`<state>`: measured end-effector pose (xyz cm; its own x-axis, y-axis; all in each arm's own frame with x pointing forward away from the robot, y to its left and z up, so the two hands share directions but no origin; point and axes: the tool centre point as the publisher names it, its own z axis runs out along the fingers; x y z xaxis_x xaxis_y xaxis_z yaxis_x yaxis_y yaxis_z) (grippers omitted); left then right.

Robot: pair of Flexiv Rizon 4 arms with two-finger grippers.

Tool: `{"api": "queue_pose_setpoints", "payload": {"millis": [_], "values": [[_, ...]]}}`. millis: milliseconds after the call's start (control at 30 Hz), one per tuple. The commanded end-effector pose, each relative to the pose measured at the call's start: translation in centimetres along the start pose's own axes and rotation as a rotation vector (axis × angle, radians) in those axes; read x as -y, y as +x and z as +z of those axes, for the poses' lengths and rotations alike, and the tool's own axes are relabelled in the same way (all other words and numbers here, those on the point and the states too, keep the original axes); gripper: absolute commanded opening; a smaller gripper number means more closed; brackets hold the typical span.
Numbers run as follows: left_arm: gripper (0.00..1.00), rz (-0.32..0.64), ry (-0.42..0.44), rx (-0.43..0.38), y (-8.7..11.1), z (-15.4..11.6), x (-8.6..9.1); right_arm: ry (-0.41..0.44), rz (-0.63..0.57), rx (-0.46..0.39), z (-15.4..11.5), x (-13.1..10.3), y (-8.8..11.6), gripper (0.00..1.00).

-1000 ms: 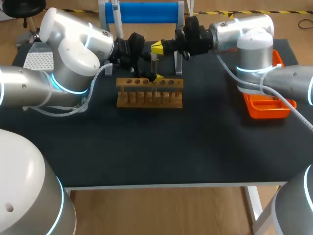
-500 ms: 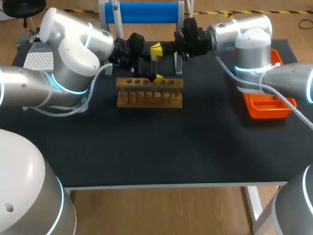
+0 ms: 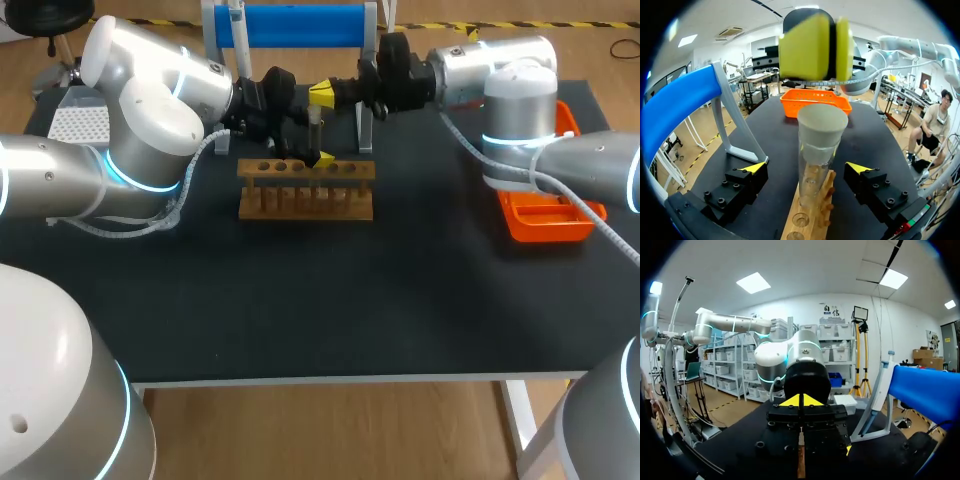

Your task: Invert the test tube, pick up the pipette, mount the tip to pipette, aspirate from beaker and dispense into the tube, eject the tip, return the pipette, and cap with the stopper.

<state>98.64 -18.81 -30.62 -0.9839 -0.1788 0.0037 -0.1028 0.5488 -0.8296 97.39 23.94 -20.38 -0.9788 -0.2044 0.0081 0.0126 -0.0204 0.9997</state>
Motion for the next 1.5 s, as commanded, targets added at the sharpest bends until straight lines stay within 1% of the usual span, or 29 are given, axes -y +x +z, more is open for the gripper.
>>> {"api": "queue_pose_setpoints", "payload": {"millis": [33, 67, 100, 267, 367, 467, 667, 733, 1067, 1200, 1500], "values": [[1.00, -0.001, -0.002, -0.002, 0.0, 0.0, 0.0, 0.013, -0.021, 0.013, -1.1, -1.4, 0.4, 0.45], [1.00, -0.001, -0.002, -0.002, 0.0, 0.0, 0.0, 0.021, -0.029, 0.022, -1.4, -1.6, 0.5, 0.80], [1.00, -0.001, -0.002, -0.002, 0.0, 0.0, 0.0, 0.029, -0.034, 0.031, -1.7, -1.8, 0.6, 1.00], [1.00, -0.001, -0.002, -0.002, 0.0, 0.0, 0.0, 0.080, -0.051, 0.073, -3.9, -2.2, 1.0, 1.00], [1.00, -0.001, -0.002, -0.002, 0.0, 0.0, 0.0, 0.135, -0.057, 0.099, -5.4, -1.9, 1.4, 1.00], [1.00, -0.001, -0.002, -0.002, 0.0, 0.0, 0.0, 0.187, -0.051, 0.119, -6.7, -1.0, 1.9, 1.00], [1.00, -0.001, -0.002, -0.002, 0.0, 0.0, 0.0, 0.282, -0.022, 0.162, -8.7, 1.6, 2.9, 1.00], [1.00, -0.001, -0.002, -0.002, 0.0, 0.0, 0.0, 0.341, -0.028, 0.185, -9.2, 2.5, 3.2, 1.00], [1.00, -0.002, -0.001, 0.001, 0.0, -0.1, 0.0, 0.341, -0.028, 0.185, -9.2, 2.5, 3.2, 1.00], [1.00, -0.012, -0.003, 0.021, -0.1, -0.9, -0.5, 0.341, -0.028, 0.185, -9.2, 2.5, 3.2, 1.00], [1.00, -0.041, -0.024, 0.095, -0.4, -3.3, -1.7, 0.341, -0.028, 0.185, -9.2, 2.5, 3.2, 1.00]]}}
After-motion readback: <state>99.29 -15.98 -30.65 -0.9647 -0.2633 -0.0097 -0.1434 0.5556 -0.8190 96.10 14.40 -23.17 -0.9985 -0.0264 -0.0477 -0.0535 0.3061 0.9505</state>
